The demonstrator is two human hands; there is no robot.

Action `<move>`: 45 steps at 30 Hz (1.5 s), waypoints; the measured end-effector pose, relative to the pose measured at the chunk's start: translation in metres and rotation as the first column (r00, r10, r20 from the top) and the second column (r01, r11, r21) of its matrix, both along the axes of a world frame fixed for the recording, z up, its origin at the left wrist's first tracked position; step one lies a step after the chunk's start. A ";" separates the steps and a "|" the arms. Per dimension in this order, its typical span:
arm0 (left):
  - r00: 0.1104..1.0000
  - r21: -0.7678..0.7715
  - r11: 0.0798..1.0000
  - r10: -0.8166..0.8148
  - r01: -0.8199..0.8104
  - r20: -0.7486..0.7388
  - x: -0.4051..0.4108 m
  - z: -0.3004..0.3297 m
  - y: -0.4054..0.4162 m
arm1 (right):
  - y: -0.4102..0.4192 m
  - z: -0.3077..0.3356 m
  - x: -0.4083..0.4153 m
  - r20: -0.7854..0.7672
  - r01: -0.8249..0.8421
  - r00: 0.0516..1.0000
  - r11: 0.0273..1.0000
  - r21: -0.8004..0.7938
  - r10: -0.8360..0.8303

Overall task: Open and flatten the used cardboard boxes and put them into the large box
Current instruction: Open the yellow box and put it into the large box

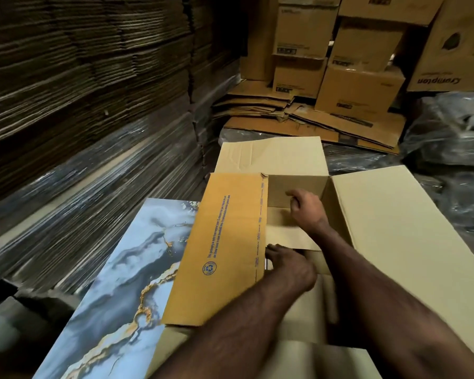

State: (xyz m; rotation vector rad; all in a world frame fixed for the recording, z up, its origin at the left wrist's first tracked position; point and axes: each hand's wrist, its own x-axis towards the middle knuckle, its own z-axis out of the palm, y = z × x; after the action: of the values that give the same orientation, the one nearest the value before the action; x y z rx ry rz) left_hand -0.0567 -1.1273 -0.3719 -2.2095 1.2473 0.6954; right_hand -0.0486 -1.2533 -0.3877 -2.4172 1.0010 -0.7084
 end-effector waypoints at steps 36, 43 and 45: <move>0.819 -0.475 0.668 0.451 -0.573 -0.354 0.206 -0.029 0.142 | 0.141 -0.009 -0.010 -0.235 -0.089 0.968 0.996 -0.006 0.085; 0.615 -0.490 0.373 0.449 -0.788 -0.648 0.208 -0.043 0.144 | 0.163 -0.040 -0.032 -0.398 -0.105 0.903 0.981 0.165 0.164; 0.596 -0.515 0.301 0.397 -0.803 -0.698 0.206 -0.041 0.142 | 0.170 -0.047 -0.037 -0.380 -0.065 0.918 0.987 0.147 0.117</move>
State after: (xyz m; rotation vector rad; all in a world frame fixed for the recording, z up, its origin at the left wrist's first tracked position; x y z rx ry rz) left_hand 0.1493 -0.9848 -0.4130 -3.6175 0.8896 1.1582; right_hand -0.0859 -1.0828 -0.4344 -2.5181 1.0337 -0.1213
